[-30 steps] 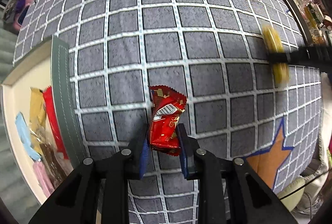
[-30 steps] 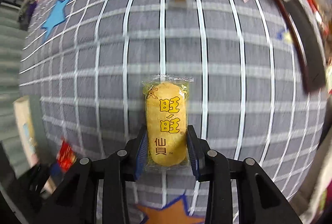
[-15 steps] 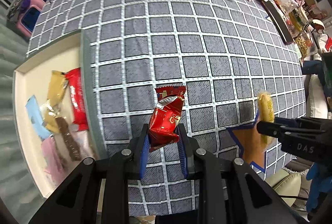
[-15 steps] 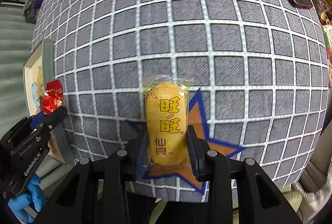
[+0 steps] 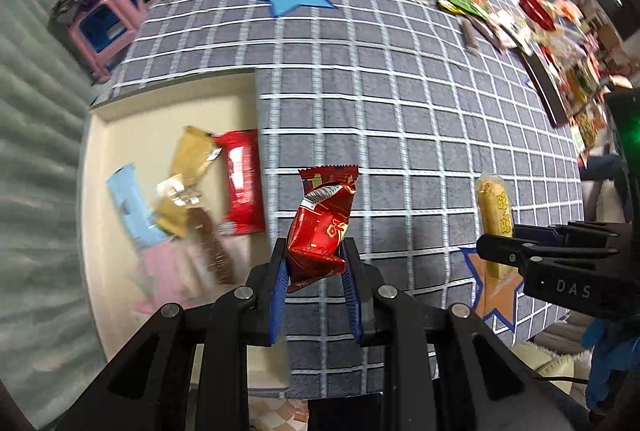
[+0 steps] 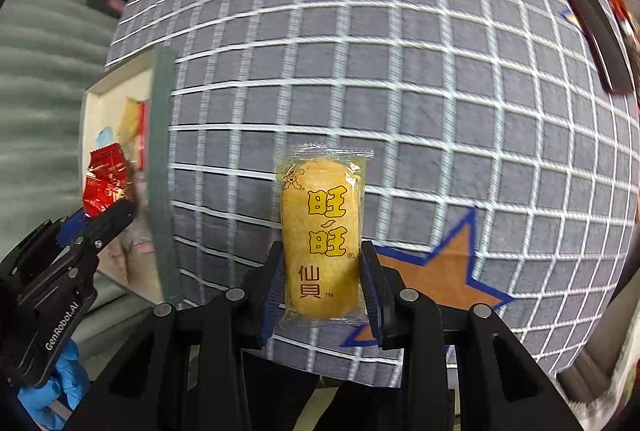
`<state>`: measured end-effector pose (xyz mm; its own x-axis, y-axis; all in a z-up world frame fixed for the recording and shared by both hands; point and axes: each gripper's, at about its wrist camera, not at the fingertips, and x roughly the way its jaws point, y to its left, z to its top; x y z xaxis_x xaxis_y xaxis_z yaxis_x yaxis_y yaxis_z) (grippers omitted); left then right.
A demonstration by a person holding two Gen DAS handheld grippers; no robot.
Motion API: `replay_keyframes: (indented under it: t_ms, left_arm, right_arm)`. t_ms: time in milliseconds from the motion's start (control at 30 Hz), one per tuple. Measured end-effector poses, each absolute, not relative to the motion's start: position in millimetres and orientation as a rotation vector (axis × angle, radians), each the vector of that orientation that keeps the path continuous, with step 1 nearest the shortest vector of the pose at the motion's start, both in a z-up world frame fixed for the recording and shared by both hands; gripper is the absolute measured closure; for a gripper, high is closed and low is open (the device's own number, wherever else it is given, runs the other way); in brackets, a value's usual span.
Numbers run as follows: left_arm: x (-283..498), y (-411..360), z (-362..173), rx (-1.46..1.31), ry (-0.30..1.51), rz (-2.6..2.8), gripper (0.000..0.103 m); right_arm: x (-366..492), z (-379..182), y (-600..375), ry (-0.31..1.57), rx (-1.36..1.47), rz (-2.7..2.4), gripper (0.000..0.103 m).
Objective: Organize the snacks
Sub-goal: 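Carry both snacks into the cream tray and open both tools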
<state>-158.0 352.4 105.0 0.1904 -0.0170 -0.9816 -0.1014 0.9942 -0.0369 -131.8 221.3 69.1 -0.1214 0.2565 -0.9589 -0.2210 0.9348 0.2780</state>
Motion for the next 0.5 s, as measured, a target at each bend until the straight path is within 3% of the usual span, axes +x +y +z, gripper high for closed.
replay_keyframes:
  t_ms: [500]
  left_arm:
    - [-184.8,446.7,88.1,-0.223,1.369,0.295,0.075]
  right_arm:
    - [-99.9,69.7,330.3,1.571,-0.171,0.717,0.065]
